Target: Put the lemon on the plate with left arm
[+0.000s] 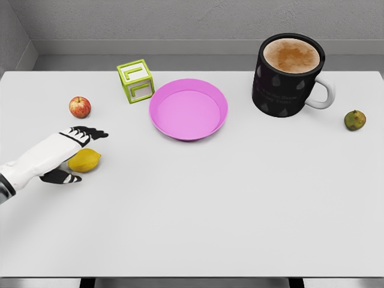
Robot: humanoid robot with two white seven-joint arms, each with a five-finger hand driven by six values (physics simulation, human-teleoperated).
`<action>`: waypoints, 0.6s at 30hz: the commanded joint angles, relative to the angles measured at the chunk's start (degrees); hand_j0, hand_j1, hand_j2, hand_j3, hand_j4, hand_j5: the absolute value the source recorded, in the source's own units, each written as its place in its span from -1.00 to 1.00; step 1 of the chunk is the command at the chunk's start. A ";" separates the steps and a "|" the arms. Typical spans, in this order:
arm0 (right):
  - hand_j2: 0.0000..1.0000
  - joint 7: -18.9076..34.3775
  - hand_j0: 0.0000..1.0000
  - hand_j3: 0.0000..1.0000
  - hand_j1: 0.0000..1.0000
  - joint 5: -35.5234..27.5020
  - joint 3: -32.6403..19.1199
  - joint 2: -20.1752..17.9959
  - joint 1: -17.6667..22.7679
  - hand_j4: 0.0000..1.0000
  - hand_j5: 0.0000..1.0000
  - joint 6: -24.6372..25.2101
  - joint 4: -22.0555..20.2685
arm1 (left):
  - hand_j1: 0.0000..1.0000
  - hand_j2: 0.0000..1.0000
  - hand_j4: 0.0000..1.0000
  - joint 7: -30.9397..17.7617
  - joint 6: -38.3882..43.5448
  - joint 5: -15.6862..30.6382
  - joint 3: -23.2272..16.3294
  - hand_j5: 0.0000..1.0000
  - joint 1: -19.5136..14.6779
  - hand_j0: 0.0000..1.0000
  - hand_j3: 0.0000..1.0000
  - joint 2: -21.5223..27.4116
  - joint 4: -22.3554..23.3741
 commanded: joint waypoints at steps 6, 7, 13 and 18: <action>1.00 0.01 1.00 1.00 1.00 0.01 0.07 0.00 0.00 1.00 1.00 0.00 0.02 | 1.00 1.00 1.00 -1.12 0.06 0.39 -0.04 1.00 -0.35 1.00 1.00 -0.14 0.01; 1.00 0.01 1.00 1.00 1.00 0.01 -0.01 0.00 0.00 1.00 1.00 0.00 0.02 | 1.00 1.00 1.00 -1.12 0.06 0.39 -0.04 1.00 -0.35 1.00 1.00 -0.14 0.01; 1.00 0.01 1.00 1.00 1.00 0.01 -0.01 0.00 0.00 1.00 1.00 0.00 0.02 | 1.00 1.00 1.00 -1.38 0.85 0.57 -0.04 1.00 -0.70 1.00 1.00 -0.49 0.18; 1.00 0.01 1.00 1.00 1.00 0.01 -0.01 0.00 0.00 1.00 1.00 0.00 0.02 | 1.00 1.00 1.00 -3.93 2.52 0.39 -0.04 1.00 -0.79 1.00 1.00 -1.37 0.45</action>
